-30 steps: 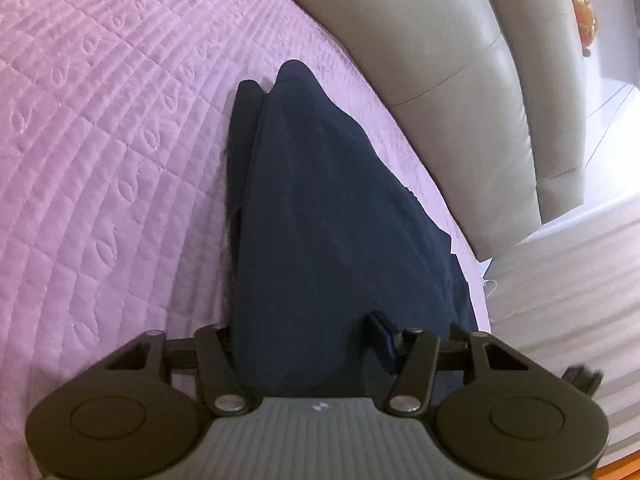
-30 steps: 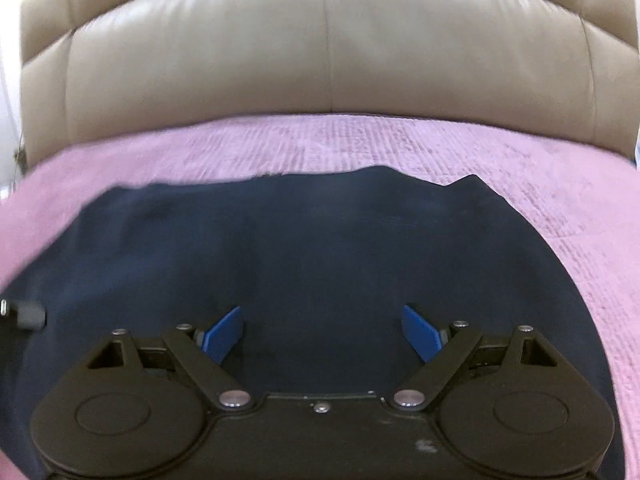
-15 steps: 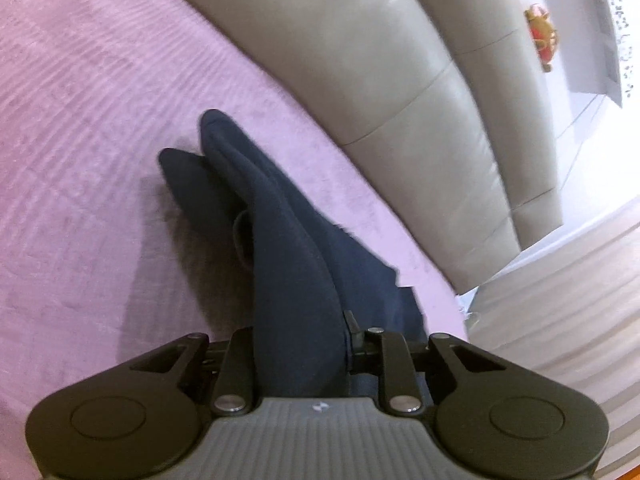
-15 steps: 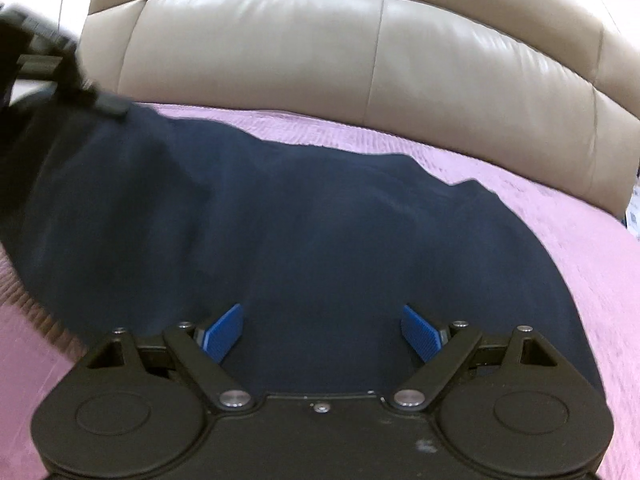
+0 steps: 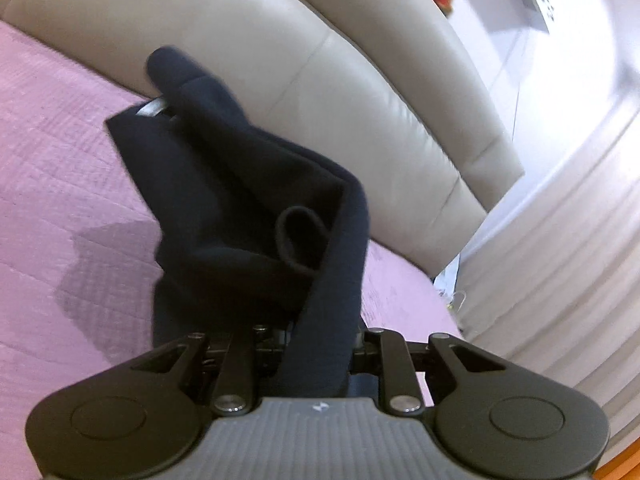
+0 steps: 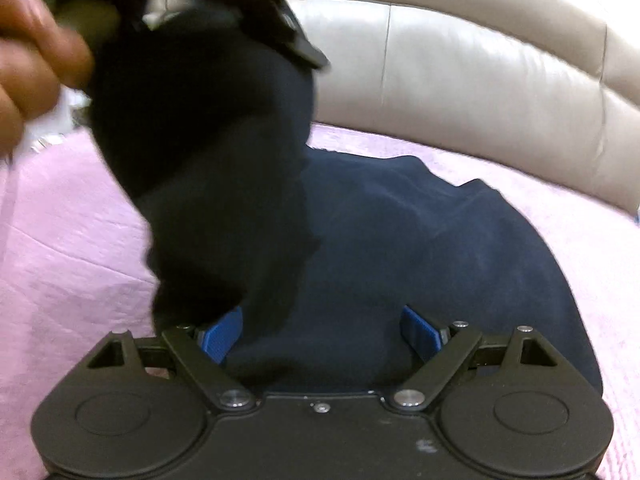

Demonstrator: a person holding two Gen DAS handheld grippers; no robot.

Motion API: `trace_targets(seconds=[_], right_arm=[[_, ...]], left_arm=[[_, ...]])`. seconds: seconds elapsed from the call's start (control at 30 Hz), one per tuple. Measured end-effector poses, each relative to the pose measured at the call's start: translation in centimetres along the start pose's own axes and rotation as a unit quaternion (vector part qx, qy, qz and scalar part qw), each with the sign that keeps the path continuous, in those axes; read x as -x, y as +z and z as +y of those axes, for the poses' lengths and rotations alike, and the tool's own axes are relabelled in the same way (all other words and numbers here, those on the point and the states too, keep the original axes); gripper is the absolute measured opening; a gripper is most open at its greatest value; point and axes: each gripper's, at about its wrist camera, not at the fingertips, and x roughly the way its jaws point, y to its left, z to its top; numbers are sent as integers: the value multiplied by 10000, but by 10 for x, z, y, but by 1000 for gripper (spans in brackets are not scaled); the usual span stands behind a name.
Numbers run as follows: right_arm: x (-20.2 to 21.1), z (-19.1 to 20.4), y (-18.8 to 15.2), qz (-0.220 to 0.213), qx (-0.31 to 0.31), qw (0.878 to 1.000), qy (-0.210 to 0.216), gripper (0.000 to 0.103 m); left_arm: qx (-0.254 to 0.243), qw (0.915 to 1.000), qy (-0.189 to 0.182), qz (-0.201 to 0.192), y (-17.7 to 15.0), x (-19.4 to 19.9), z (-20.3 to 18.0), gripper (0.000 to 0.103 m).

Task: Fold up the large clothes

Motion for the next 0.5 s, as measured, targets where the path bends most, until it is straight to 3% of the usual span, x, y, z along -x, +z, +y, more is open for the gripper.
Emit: trace_targets(seconds=[0.17,0.23,0.4,0.5], right_arm=[[50,-78,3,-39,-949,9954,73,102],[56,-120,14,-115,-1701,9851,248,102],[8,-194,62,-54,-3204,9316,1718,102],[-48,-206,89,169,-3523,8964,2686,102]], left_arm=[[-781,9967,78,196,-16,-25,-28,24],[-818,9963,37,265,-19,-33,-32,24],[-799,9960,-10,403,-34,-56,-40,25],[-825,9946,-196,596,-44,-73,-47,26]])
